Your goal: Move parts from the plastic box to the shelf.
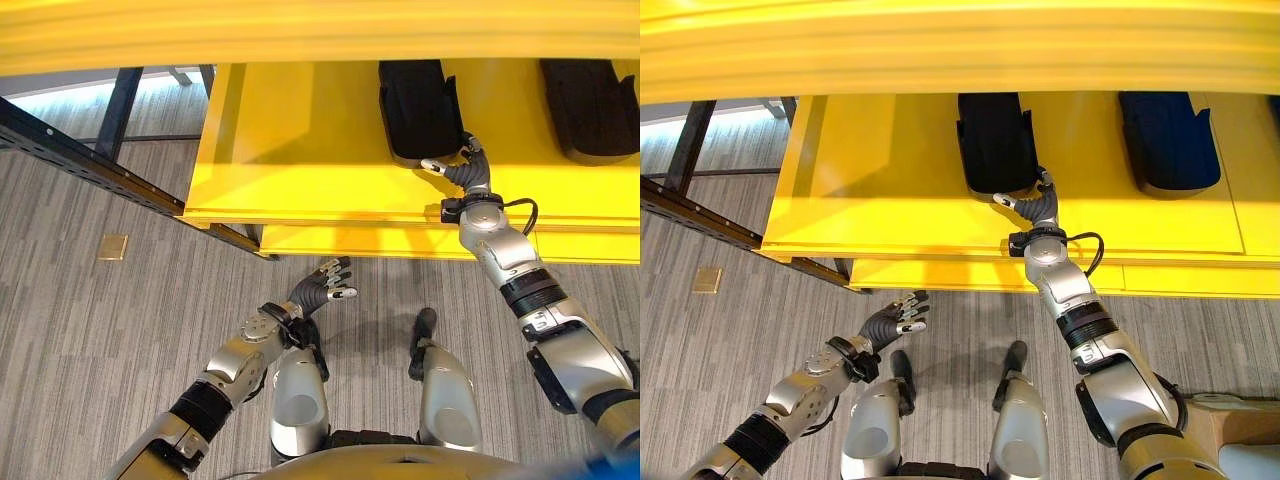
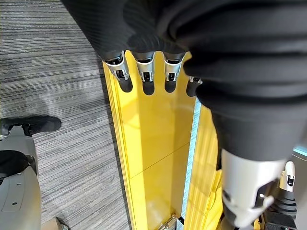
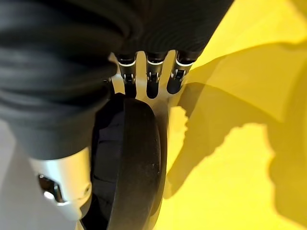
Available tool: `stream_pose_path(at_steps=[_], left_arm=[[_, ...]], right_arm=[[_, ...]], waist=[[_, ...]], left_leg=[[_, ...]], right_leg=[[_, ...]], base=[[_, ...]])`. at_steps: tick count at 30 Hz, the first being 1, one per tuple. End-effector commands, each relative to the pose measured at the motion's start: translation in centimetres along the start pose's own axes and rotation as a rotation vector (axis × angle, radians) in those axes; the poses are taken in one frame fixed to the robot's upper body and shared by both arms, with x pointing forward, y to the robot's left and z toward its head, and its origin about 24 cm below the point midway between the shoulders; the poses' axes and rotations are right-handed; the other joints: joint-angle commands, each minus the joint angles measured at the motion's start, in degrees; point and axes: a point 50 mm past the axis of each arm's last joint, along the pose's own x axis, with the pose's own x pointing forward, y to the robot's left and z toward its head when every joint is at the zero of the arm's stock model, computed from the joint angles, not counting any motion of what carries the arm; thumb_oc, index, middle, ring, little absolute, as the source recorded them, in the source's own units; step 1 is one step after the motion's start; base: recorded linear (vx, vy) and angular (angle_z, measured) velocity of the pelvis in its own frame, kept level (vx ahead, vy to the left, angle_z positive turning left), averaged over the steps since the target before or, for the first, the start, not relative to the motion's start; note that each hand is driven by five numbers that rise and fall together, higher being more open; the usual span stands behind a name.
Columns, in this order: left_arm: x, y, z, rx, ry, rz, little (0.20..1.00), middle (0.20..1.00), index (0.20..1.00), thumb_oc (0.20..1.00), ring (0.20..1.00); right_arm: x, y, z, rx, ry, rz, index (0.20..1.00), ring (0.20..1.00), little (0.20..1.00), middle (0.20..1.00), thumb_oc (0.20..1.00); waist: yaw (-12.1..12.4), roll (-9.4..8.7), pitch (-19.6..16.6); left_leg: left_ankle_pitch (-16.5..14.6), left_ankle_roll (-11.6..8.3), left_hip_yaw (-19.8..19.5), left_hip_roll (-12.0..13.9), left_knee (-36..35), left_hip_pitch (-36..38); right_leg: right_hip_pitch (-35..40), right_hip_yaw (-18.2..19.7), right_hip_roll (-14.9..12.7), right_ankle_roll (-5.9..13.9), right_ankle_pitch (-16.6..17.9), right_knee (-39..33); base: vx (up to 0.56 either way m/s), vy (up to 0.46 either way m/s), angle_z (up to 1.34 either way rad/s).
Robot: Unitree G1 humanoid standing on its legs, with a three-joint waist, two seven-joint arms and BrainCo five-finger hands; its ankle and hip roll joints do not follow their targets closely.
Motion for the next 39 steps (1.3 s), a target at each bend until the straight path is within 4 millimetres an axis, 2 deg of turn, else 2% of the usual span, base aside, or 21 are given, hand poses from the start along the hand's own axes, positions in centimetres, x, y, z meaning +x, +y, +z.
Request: stream_pose_path(at_steps=[1, 6, 16, 24, 32, 39], left_arm=[[-0.1, -1.1, 0.9, 0.017, -0.079, -0.056, 1.000, 1.000, 1.000, 1.000, 1.000], [-0.1, -1.2, 0.8, 0.016, -0.079, -0.059, 1.000, 1.000, 1.000, 1.000, 1.000], [-0.2, -1.2, 0.6, 0.017, -0.069, -0.057, 1.000, 1.000, 1.000, 1.000, 1.000], [0.0, -1.6, 0.6, 0.029, -0.069, -0.070, 1.000, 1.000, 1.000, 1.000, 1.000], [0.0, -1.5, 0.5, 0.024, -0.060, -0.067, 1.000, 1.000, 1.000, 1.000, 1.000], [-0.1, -1.5, 0.5, 0.024, -0.061, -0.070, 1.000, 1.000, 1.000, 1.000, 1.000]], right_arm=[[-1.8, 3.1, -3.1, 0.027, 0.126, 0.132, 1.000, 1.000, 1.000, 1.000, 1.000], [-2.6, 4.1, -3.3, 0.017, 0.120, 0.186, 1.000, 1.000, 1.000, 1.000, 1.000], [-3.0, 4.3, -3.9, 0.024, 0.132, 0.204, 1.000, 1.000, 1.000, 1.000, 1.000], [-3.5, 5.3, -3.7, 0.007, 0.115, 0.237, 1.000, 1.000, 1.000, 1.000, 1.000], [-3.1, 4.4, -4.1, 0.010, 0.136, 0.185, 1.000, 1.000, 1.000, 1.000, 1.000], [-3.5, 4.8, -4.3, -0.006, 0.136, 0.188, 1.000, 1.000, 1.000, 1.000, 1.000]], waist=[[1.14, 0.19, 1.19], [1.22, 0.12, 0.79], [1.27, 0.06, 0.50], [1.13, 0.09, 0.27], [1.08, 0.18, 0.04], [0.94, 0.17, -0.10]], left_leg=[[1.14, 1.05, -0.06, -0.13, -1.07, -0.05], [1.37, 1.05, -0.03, 0.04, -1.27, -0.01], [1.32, 1.13, -0.09, -0.13, -1.44, 0.21], [1.49, 1.12, -0.01, -0.16, -1.80, 0.36], [1.38, 1.11, 0.02, -0.15, -1.76, 0.43], [1.50, 1.07, 0.23, -0.11, -2.08, 0.65]], right_leg=[[1.44, -2.29, -3.61, 4.44, -6.76, 7.88], [1.61, -2.26, -3.36, 4.31, -6.51, 7.42], [1.96, -2.24, -3.25, 4.35, -6.45, 6.97], [2.01, -2.14, -3.16, 4.39, -6.26, 6.66], [2.17, -2.25, -3.24, 4.44, -6.26, 6.49], [2.44, -2.26, -3.21, 4.46, -6.15, 6.03]], base=[[0.00, 0.000, 0.00], [0.00, 0.000, 0.00], [0.00, 0.000, 0.00], [0.00, 0.000, 0.00], [0.00, 0.000, 0.00], [0.00, 0.000, 0.00]])
